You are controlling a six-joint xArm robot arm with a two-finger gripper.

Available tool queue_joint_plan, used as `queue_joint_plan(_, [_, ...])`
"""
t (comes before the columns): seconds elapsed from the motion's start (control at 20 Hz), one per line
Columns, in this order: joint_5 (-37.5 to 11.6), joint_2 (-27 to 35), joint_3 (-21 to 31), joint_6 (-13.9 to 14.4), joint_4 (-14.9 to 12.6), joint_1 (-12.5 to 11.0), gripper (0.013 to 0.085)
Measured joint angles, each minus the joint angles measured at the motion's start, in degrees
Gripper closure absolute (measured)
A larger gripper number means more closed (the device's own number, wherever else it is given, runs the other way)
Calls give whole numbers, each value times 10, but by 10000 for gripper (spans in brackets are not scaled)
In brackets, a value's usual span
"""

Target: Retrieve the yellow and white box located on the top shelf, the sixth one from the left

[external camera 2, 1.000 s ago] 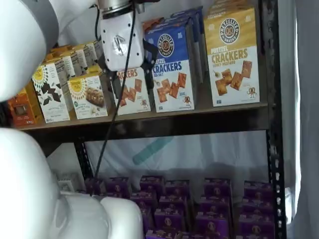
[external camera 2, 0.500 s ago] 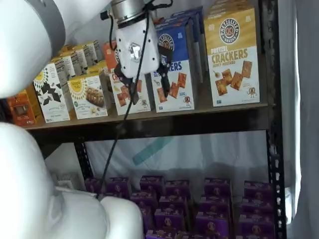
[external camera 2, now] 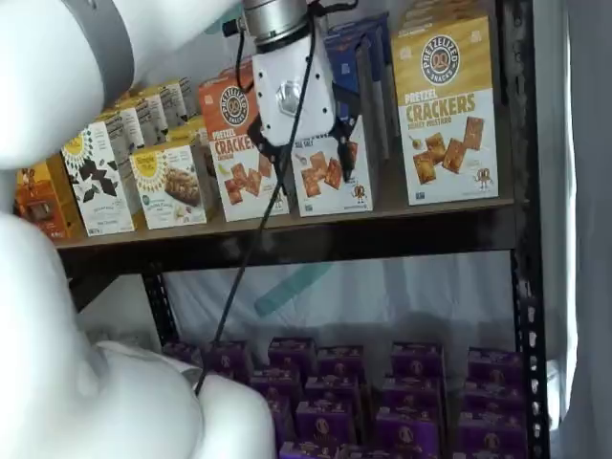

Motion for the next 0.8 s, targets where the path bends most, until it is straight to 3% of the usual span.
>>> queue_joint_plan(0.5, [-40,42,-36,-77,30,-83,130])
queue_joint_plan(0.8, [-40,77,-69,-104,27,-109,130])
